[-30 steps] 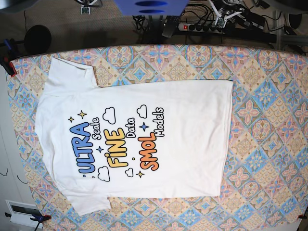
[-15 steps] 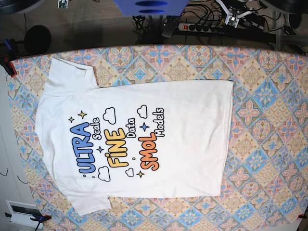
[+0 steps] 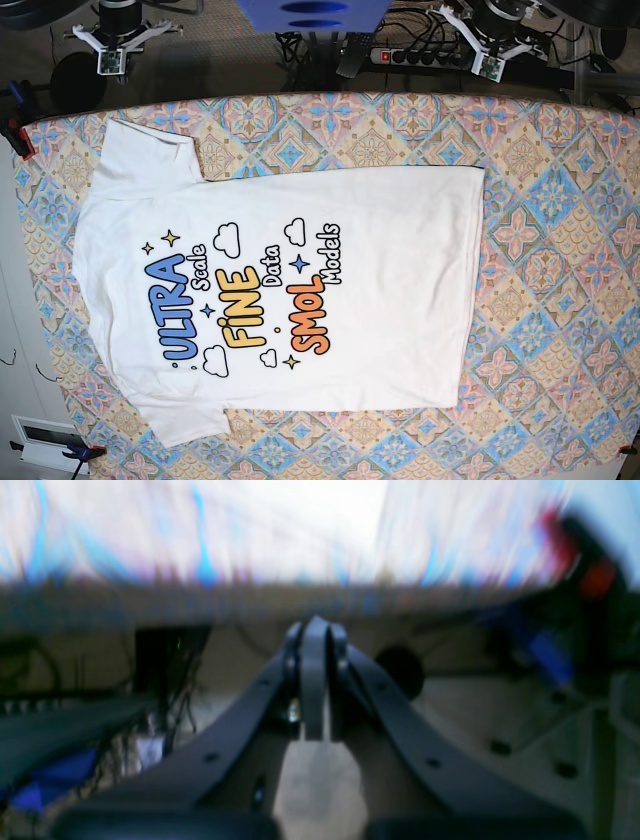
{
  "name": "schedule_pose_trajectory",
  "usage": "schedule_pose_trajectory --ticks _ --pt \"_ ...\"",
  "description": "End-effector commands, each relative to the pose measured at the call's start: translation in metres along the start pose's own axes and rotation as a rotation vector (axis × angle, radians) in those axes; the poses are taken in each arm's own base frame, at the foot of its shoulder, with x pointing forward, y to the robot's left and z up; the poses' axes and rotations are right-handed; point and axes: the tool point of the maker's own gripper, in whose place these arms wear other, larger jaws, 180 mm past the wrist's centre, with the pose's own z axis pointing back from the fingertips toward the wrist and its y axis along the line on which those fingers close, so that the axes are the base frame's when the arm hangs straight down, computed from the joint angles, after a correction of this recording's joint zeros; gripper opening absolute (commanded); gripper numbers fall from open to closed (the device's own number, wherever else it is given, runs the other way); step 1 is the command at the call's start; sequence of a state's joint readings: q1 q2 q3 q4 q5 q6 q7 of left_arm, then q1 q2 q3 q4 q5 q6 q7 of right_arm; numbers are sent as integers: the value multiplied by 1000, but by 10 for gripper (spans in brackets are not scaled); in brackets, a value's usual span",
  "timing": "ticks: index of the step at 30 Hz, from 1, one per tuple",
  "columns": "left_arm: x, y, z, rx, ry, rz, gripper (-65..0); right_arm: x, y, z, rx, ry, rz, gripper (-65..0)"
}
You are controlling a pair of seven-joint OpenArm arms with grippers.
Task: Fold the T-shirt properly
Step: 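Grasp the shoulder seams near the collar with both grippers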
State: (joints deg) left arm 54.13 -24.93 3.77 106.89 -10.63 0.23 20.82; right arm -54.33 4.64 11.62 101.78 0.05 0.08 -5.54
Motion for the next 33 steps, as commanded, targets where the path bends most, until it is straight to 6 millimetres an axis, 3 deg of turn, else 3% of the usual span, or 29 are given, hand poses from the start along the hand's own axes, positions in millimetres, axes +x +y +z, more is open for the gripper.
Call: schedule_pose_trajectory --ticks 1,5,10,14,19,24,33 --pt "8 1 4 -1 -26 -4 -639 3 -3 6 -2 3 9 -650" --pt "34 11 -6 21 -89 -8 -639 13 13 6 38 27 3 -650" --pt "50 14 -12 29 -130 -6 -638 11 24 6 64 50 -1 -650" --pt "73 19 -19 42 -184 -9 -637 29 38 -5 92 2 -18 -650" --pt "85 21 -33 58 -143 28 -549 40 46 -12 109 -29 -27 -647" --pt "102 23 -42 61 -146 35 -483 51 47 -30 99 8 -38 -554" --pt "111 23 -44 67 -168 56 -468 65 47 -42 93 -4 -47 -446"
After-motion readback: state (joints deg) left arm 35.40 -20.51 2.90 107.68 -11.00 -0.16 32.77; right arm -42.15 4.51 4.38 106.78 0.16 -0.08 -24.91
